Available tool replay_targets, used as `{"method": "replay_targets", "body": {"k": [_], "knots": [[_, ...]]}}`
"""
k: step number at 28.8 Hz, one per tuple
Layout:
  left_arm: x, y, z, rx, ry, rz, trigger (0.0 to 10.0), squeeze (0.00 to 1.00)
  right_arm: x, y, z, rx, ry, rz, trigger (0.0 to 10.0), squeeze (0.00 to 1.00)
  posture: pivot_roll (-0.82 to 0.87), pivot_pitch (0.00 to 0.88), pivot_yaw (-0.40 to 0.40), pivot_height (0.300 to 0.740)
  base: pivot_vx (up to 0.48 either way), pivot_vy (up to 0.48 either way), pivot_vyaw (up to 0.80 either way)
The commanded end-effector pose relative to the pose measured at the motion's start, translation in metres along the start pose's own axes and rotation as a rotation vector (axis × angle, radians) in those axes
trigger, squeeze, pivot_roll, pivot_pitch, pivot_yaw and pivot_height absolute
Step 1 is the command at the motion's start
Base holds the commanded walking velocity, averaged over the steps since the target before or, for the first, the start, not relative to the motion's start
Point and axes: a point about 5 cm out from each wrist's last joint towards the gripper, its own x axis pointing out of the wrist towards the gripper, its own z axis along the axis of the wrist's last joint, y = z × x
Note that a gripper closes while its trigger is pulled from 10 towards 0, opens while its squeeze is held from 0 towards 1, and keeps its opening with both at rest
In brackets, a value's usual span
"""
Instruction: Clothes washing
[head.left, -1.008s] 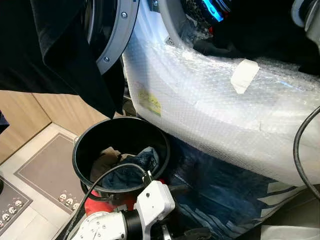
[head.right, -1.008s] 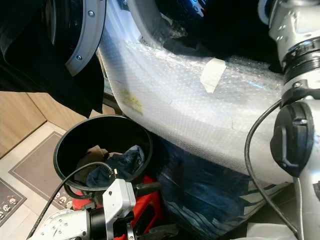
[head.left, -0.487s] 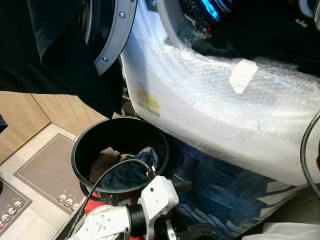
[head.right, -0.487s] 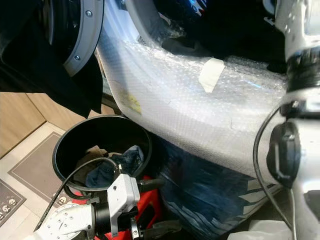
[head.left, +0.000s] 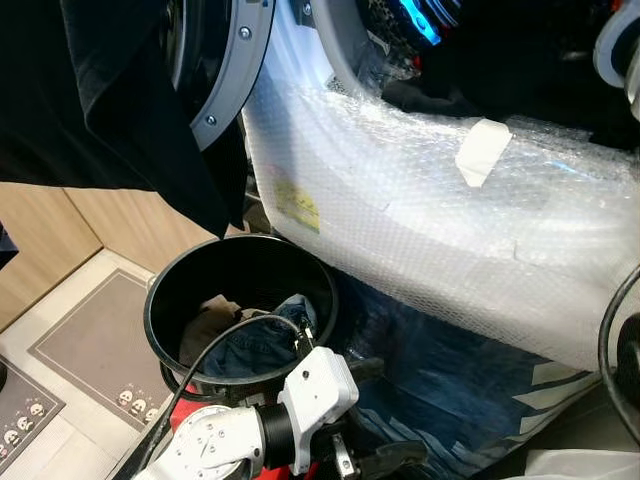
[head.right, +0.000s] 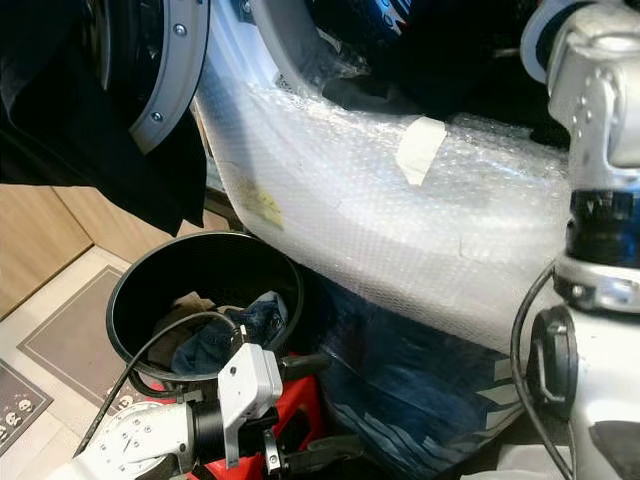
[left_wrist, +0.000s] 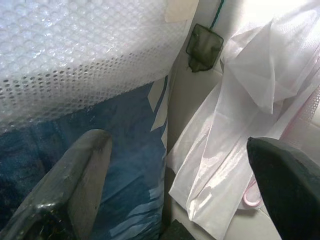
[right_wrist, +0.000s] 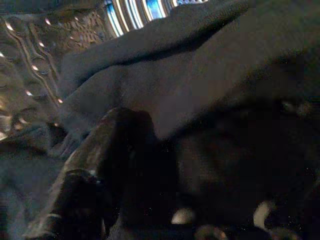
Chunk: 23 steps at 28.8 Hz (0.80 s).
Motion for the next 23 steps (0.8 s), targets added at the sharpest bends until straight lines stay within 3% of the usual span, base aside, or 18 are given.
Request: {"method": "replay_targets", "body": {"k": [1, 7, 12, 18, 19, 20, 21, 22, 23], "knots": [[-0.001, 0.0, 0.001, 0.014, -0.005, -0.008, 10.0, 0.0, -0.012, -0.003, 0.006, 0.016, -0.034, 0.01, 10.0, 1.0, -0.18, 0.178, -0.004, 0.74, 0.0, 0.0, 0.0], [0.0, 0.002, 0.001, 0.022, -0.004, -0.018, 10.0, 0.0, -0.031, 0.003, 0.002, 0.022, -0.062, 0.071, 10.0, 1.0, -0.19, 0.174, 0.007, 0.74, 0.0, 0.0, 0.0], [0.001, 0.004, 0.001, 0.026, -0.007, -0.026, 10.0, 0.0, -0.05, 0.01, 0.009, 0.042, -0.152, 0.152, 10.0, 1.0, -0.19, 0.171, 0.013, 0.74, 0.0, 0.0, 0.0], [0.001, 0.007, 0.001, 0.039, -0.005, -0.024, 10.0, 0.0, -0.07, 0.022, 0.006, 0.091, -0.257, 0.319, 10.0, 1.0, -0.19, 0.16, 0.022, 0.74, 0.0, 0.0, 0.0], [0.001, 0.008, 0.0, 0.041, -0.003, -0.023, 10.0, 0.0, -0.075, 0.025, 0.004, 0.103, -0.276, 0.367, 10.0, 0.84, -0.19, 0.155, 0.024, 0.74, 0.0, 0.0, 0.0], [0.001, 0.008, 0.0, 0.042, -0.002, -0.022, 10.0, 0.0, -0.078, 0.027, 0.003, 0.111, -0.287, 0.397, 10.0, 0.84, -0.19, 0.155, 0.024, 0.74, 0.0, 0.0, 0.0], [0.0, 0.009, -0.001, 0.044, 0.0, -0.02, 10.0, 0.0, -0.083, 0.029, 0.001, 0.128, -0.319, 0.43, 10.0, 0.65, -0.19, 0.152, 0.028, 0.74, 0.0, 0.0, 0.0], [0.0, 0.009, -0.001, 0.044, 0.002, -0.02, 10.0, 0.0, -0.087, 0.031, 0.0, 0.14, -0.34, 0.449, 10.0, 0.65, -0.19, 0.15, 0.03, 0.74, 0.0, 0.0, 0.0], [0.0, 0.01, -0.002, 0.048, 0.005, -0.019, 10.0, 0.0, -0.091, 0.035, -0.005, 0.198, -0.344, 0.525, 10.0, 0.49, -0.18, 0.145, 0.032, 0.74, 0.0, 0.0, 0.0]]}}
